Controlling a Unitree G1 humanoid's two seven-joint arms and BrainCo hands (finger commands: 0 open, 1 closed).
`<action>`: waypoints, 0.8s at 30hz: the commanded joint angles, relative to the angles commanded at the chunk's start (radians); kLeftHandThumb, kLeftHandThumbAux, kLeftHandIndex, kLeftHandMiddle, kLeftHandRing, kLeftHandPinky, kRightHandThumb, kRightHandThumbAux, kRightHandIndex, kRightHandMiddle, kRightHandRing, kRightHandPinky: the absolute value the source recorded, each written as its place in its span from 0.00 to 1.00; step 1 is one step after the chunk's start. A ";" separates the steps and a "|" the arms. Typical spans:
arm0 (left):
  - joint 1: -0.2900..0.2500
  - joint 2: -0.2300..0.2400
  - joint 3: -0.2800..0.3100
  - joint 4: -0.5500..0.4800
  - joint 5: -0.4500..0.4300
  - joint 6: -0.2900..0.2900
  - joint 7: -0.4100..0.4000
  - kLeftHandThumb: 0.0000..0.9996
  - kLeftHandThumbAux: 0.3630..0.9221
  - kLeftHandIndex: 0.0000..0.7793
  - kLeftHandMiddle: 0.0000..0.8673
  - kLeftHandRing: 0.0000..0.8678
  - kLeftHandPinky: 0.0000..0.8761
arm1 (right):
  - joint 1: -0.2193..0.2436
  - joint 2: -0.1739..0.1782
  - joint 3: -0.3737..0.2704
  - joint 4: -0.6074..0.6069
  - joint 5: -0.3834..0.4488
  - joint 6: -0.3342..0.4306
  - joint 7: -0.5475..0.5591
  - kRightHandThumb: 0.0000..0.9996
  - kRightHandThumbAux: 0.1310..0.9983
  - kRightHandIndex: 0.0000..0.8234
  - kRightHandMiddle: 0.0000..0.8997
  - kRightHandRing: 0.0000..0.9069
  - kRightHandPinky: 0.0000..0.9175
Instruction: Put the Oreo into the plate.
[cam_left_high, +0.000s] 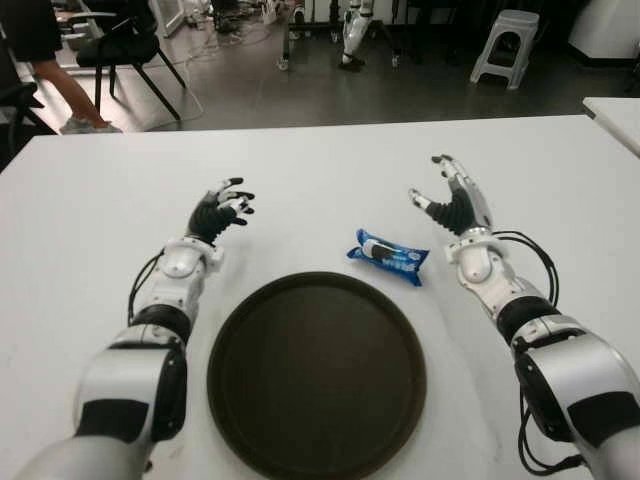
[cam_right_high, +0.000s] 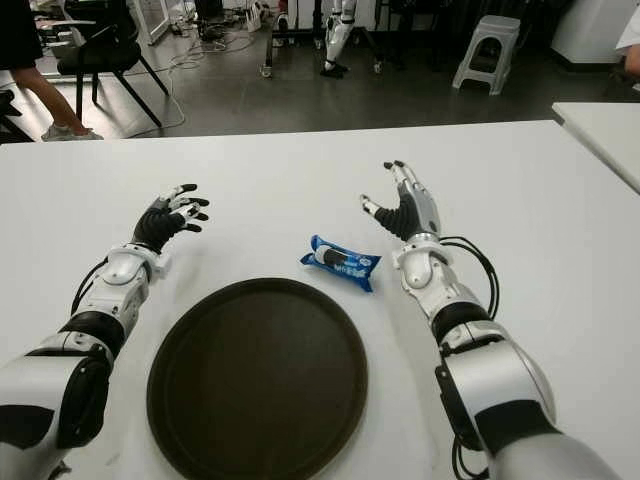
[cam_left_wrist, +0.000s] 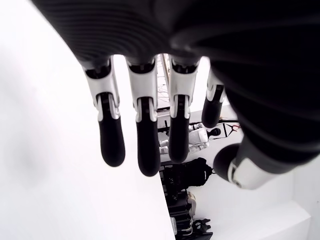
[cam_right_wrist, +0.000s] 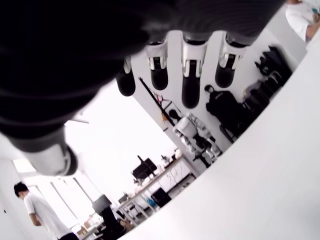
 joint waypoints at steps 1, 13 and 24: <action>0.000 0.000 0.000 0.000 -0.001 0.000 -0.001 0.18 0.44 0.22 0.36 0.41 0.47 | 0.001 0.000 -0.004 0.000 0.006 -0.006 0.006 0.50 0.43 0.05 0.23 0.47 0.51; 0.001 -0.001 0.006 -0.003 -0.008 -0.010 -0.012 0.20 0.44 0.24 0.37 0.43 0.49 | 0.000 -0.007 0.022 0.000 -0.032 -0.053 -0.095 0.70 0.64 0.49 0.67 0.72 0.69; -0.003 -0.001 0.004 -0.002 -0.003 -0.002 -0.004 0.18 0.46 0.24 0.37 0.42 0.46 | -0.005 -0.016 0.020 -0.052 -0.027 -0.118 -0.188 0.74 0.66 0.53 0.91 0.91 0.90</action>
